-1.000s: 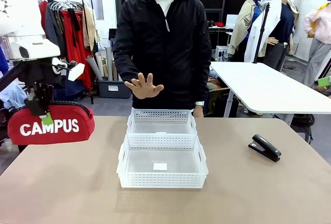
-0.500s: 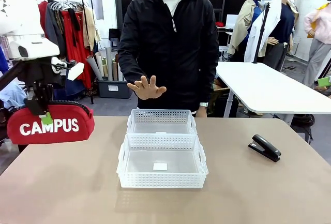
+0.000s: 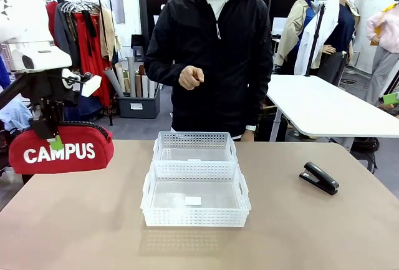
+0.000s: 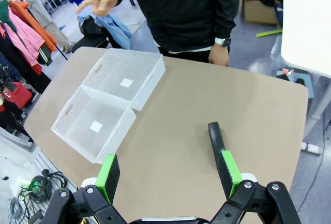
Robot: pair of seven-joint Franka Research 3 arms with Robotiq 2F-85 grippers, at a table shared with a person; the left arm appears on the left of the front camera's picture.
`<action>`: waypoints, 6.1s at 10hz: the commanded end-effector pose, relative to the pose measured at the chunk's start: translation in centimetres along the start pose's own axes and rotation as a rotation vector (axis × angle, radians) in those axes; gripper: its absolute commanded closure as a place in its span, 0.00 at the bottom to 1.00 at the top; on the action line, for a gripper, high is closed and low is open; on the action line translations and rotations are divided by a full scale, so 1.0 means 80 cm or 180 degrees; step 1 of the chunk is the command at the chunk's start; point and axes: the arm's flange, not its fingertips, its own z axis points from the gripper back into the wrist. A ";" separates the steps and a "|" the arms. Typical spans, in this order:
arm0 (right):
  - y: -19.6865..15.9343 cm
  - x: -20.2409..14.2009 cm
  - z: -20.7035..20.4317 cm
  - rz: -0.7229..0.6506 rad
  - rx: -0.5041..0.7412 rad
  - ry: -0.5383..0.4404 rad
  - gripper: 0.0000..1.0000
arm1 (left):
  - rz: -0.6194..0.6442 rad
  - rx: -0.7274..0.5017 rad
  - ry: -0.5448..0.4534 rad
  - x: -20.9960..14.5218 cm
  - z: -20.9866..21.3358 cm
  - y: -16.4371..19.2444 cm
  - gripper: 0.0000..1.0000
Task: Distribute items into two baskets.
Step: Place the picked Pencil pouch into the Organizing basket as instructed by the person.
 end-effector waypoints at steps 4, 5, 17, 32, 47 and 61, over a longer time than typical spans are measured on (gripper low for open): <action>0.001 0.002 -0.001 -0.0008 0.0030 -0.0037 0.00 | 0.0023 -0.0002 0.0002 -0.004 0.003 -0.002 1.00; 0.001 0.002 -0.001 -0.0008 0.0030 -0.0037 0.00 | 0.0023 -0.0002 0.0002 -0.004 0.003 -0.002 1.00; 0.001 0.002 -0.001 -0.0008 0.0030 -0.0037 0.00 | -0.0247 -0.0196 0.0024 0.067 0.000 0.075 1.00; 0.001 0.002 -0.001 -0.0008 0.0030 -0.0037 0.00 | -0.0643 -0.0034 -0.0288 0.286 -0.023 0.240 1.00; 0.001 0.002 -0.001 -0.0008 0.0030 -0.0037 0.00 | -0.0812 0.0375 -0.0041 0.388 -0.166 0.321 1.00; 0.001 0.002 -0.001 -0.0008 0.0030 -0.0037 0.00 | -0.0959 -0.0035 -0.0033 0.403 -0.246 0.325 0.76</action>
